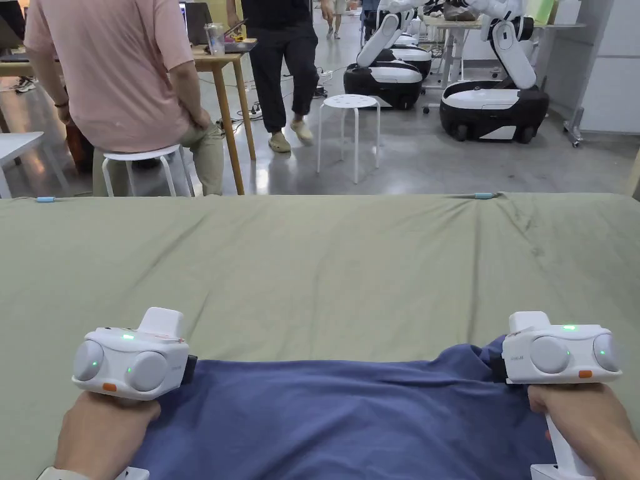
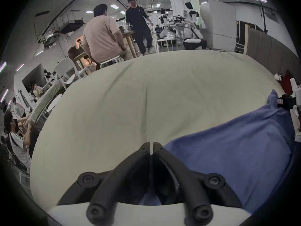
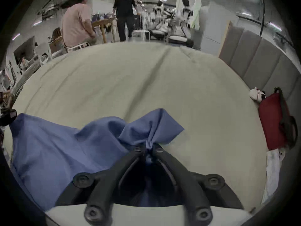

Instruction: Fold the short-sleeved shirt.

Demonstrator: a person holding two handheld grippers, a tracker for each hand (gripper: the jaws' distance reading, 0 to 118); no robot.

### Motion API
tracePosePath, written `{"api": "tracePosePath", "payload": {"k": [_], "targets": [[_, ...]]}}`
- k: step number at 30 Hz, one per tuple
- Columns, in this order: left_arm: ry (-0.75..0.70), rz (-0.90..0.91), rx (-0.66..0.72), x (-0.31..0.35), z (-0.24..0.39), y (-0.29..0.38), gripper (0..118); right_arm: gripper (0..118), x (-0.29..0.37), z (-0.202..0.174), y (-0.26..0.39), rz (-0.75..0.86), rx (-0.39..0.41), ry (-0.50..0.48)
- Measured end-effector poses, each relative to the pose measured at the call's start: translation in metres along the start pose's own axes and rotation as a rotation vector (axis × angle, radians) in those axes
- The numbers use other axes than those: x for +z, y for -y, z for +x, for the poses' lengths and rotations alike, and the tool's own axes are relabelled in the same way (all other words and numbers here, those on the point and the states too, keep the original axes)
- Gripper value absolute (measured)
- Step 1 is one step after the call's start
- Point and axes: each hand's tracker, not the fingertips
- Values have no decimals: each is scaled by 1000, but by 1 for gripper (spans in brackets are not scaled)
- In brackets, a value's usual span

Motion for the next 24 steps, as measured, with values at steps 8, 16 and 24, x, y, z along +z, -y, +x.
{"api": "tracePosePath", "payload": {"k": [8, 16, 24], "targets": [[3, 106, 55, 104, -21, 9, 0, 6, 123, 19, 19, 148, 23, 15], [50, 159, 69, 205, -35, 75, 0, 6, 223, 27, 94, 214, 76, 14], [44, 7, 93, 201, -23, 183, 0, 6, 221, 13, 203, 109, 78, -12]]}}
